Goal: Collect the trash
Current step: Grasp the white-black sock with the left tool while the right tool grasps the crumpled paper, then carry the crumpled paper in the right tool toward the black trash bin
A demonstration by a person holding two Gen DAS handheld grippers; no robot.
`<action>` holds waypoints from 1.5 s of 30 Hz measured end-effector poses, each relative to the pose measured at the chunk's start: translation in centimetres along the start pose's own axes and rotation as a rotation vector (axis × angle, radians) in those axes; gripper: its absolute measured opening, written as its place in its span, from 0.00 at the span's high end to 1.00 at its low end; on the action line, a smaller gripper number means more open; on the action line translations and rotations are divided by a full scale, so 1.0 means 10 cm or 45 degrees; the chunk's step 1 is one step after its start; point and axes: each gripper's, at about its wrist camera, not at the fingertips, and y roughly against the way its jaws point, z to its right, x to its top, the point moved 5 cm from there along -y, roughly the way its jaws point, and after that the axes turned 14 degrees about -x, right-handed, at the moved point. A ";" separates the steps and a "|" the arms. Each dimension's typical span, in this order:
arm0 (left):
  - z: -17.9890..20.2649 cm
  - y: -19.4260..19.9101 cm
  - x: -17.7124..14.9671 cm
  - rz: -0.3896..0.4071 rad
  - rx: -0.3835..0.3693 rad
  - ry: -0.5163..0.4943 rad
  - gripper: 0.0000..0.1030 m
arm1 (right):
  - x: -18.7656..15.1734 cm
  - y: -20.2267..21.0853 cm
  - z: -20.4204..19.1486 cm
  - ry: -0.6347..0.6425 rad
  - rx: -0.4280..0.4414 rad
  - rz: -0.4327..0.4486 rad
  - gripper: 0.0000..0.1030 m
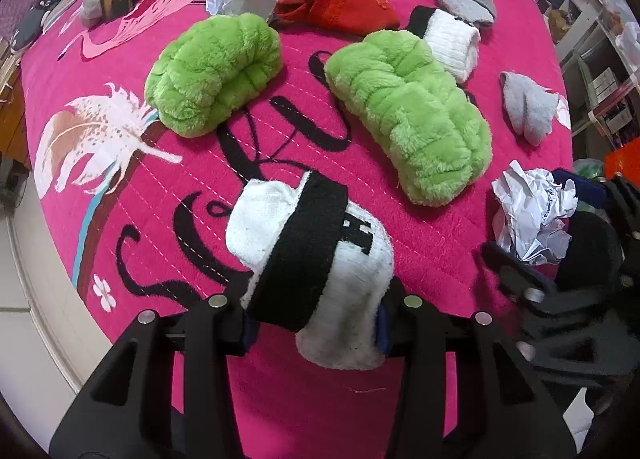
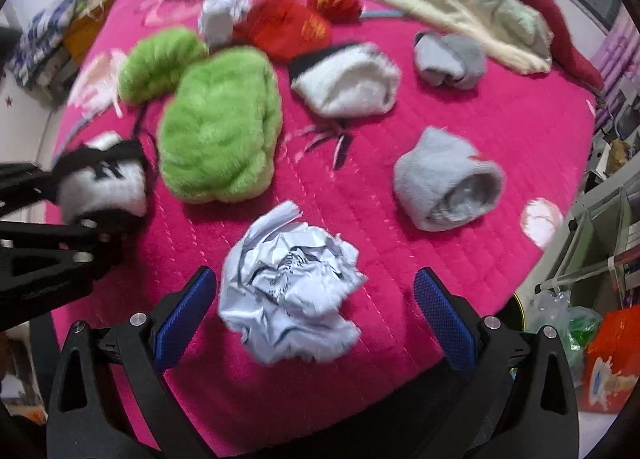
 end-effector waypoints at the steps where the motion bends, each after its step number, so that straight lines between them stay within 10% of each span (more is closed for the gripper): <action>1: 0.00 0.00 -0.01 -0.001 0.005 -0.002 0.59 | 0.00 -0.08 -0.02 -0.011 0.009 -0.027 0.08; 12: 0.06 0.02 -0.03 -0.004 0.026 -0.002 0.58 | 0.02 -0.11 0.00 -0.089 0.064 0.012 0.08; 17: 0.10 0.07 -0.06 -0.011 0.017 -0.022 0.61 | 0.04 0.14 -0.15 0.033 0.056 0.111 0.56; 28: 0.44 0.41 -0.09 0.015 0.018 -0.131 0.63 | -0.04 0.47 0.27 -0.034 0.170 0.144 0.56; 45: 1.28 0.46 0.20 0.021 0.028 -0.391 0.62 | -0.34 0.74 1.09 -0.193 0.045 0.207 0.55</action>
